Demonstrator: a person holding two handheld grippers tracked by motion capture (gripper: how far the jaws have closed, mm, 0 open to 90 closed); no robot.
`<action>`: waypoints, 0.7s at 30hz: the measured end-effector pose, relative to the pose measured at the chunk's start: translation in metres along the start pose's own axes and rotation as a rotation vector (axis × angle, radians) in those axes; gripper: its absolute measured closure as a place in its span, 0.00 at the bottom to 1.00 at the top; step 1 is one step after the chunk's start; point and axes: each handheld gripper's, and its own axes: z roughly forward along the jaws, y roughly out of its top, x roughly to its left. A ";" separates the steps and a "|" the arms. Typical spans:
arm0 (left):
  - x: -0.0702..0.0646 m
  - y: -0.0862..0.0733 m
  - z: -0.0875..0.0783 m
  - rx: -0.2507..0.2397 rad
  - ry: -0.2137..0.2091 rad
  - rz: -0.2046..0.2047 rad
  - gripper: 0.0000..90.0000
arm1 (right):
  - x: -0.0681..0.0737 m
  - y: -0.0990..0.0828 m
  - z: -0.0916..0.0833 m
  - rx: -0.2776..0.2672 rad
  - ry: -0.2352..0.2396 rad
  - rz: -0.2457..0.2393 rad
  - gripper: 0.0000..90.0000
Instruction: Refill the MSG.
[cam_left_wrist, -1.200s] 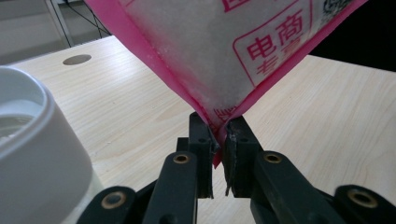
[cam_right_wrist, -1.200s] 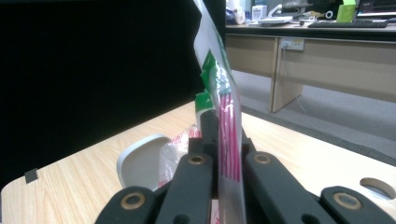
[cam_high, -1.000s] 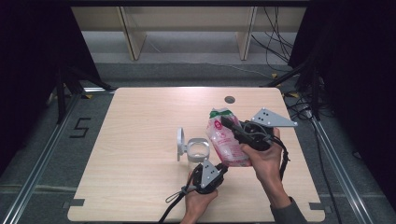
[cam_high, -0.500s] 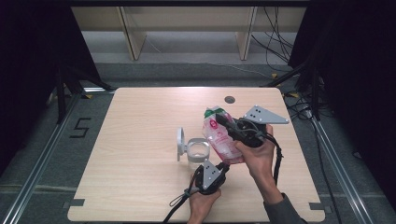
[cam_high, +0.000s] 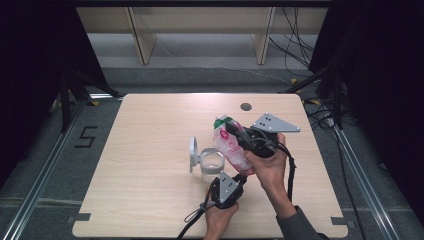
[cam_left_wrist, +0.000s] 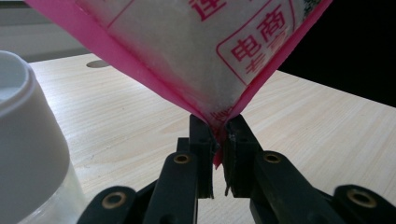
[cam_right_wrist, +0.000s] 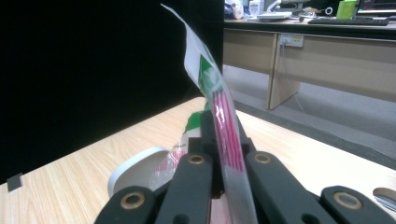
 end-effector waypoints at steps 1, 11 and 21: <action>0.001 0.001 0.000 0.002 -0.010 -0.021 0.92 | 0.000 0.000 0.001 -0.003 -0.001 0.004 1.00; 0.000 0.003 0.004 0.012 -0.006 -0.010 0.92 | 0.009 0.002 0.010 0.041 0.007 -0.006 1.00; 0.000 0.006 0.004 -0.002 0.007 -0.025 0.92 | 0.017 0.004 0.020 0.039 0.028 -0.045 1.00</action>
